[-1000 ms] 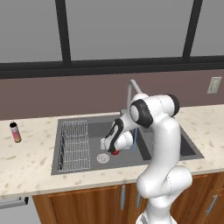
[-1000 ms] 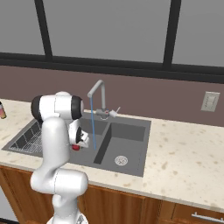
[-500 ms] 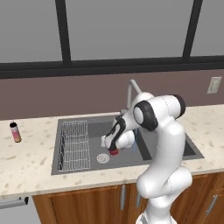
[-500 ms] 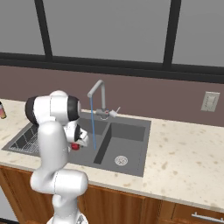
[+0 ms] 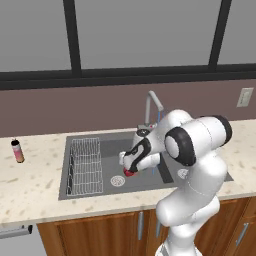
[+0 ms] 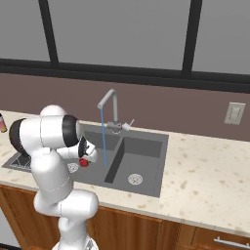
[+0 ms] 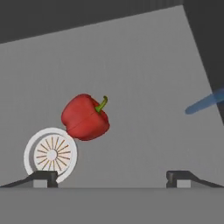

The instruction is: Turn on the sink faucet. Then move the bell pepper from the counter to the sink. Turn off the sink. Move the vegetable from the sink to the pot next to the stove. Finally move the pot to the rear right burner.

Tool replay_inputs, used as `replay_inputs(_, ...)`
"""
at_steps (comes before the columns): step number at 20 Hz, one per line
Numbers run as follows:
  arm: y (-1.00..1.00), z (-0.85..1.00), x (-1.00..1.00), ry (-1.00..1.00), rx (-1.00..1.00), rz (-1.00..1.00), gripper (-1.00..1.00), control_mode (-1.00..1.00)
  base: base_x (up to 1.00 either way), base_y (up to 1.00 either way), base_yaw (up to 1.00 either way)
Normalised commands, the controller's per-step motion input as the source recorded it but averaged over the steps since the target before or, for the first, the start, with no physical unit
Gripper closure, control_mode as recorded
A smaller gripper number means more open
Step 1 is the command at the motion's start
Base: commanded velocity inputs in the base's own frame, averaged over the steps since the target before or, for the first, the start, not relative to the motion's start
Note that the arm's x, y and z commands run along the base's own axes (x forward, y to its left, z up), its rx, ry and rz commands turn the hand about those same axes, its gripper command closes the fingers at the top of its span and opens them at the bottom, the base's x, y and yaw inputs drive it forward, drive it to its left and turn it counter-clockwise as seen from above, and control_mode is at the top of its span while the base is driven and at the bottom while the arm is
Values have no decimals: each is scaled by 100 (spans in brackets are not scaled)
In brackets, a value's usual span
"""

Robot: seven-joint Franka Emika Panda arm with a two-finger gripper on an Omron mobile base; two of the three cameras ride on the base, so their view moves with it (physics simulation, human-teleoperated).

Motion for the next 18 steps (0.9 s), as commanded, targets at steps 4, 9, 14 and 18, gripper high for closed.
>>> replay_inputs(4,-16,53,-44,-8,0,-6,-100,-100,0,0,0)
replay_inputs(9,-15,63,-36,-10,0,-5,-100,-100,0,0,0)
replay_inputs(14,-15,76,-16,-10,0,-4,-100,-100,0,0,0)
replay_inputs(18,-19,66,-14,-8,0,-4,-100,-100,0,0,0)
